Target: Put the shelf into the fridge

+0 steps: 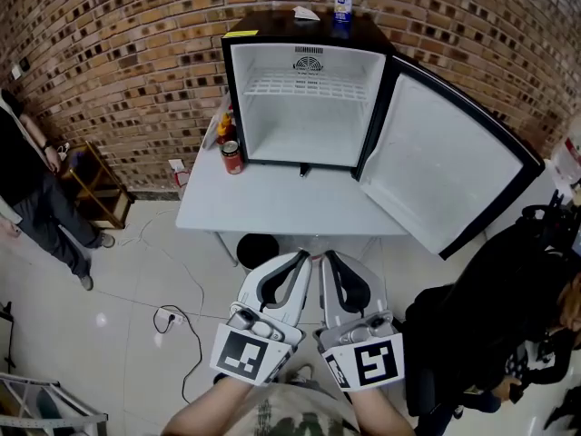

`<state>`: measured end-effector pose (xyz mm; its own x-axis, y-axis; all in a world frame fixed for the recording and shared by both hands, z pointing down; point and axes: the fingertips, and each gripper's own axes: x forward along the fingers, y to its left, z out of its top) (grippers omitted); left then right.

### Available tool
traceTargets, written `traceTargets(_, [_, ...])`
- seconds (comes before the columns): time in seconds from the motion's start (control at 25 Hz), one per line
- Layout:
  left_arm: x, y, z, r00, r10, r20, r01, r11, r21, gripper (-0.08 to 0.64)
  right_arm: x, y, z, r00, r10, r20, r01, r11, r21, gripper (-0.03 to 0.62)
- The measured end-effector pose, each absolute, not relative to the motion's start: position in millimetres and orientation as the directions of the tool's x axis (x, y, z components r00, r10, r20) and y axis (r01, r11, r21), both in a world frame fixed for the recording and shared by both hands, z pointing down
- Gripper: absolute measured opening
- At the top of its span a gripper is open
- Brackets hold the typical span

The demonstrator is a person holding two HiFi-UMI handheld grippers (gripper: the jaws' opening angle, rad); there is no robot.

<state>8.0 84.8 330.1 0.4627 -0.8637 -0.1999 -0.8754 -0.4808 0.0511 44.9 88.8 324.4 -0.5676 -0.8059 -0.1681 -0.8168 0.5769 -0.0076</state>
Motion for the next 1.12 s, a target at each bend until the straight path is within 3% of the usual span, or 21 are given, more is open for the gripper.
traceTargets(1.12, [-15.7, 95.7, 320.9, 0.506, -0.839, -0.201, -0.846, -0.528, 0.073, 0.000, 11.2, 93.6, 320.5, -0.525, -0.836, -0.158, -0.848, 0.529, 0.016, 0.000])
